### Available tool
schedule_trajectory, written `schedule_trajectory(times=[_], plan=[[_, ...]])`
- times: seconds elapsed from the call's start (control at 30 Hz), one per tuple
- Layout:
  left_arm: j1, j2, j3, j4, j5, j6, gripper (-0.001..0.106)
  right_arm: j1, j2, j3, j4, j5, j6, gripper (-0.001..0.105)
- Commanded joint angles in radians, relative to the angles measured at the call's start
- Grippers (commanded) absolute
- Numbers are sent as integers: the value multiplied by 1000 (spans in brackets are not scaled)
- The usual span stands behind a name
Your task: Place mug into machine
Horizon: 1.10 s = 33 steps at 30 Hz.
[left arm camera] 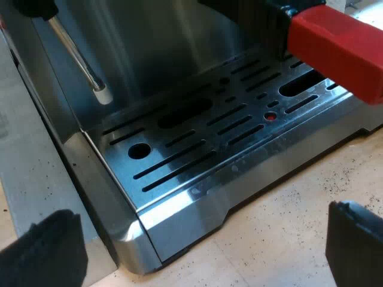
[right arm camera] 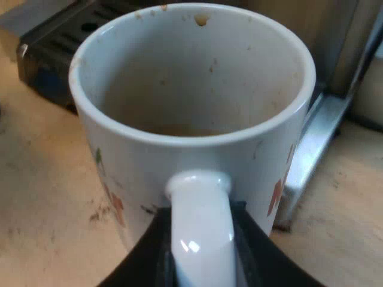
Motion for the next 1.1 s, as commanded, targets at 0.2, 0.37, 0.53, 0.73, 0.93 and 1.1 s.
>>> schedule_trajectory(times=[0.2,0.37,0.53,0.73,0.93,1.1], plan=[[-3,0,1,-14,154,-2,82,57,316,-17,-415,52,47,0],[-3,0,1,-14,154,-2,82,57,503,-17,-634,52,65,0],[-3,0,1,-14,154,-2,82,57,621,-17,-770,52,65,0],[-3,0,1,-14,154,-2,82,57,766,-17,-949,78,65,0],[-3,0,1,-14,154,-2,82,57,865,-17,-1087,101,60,0],[-3,0,1,-14,169,-2,82,57,911,-25,-1125,113,57,0]])
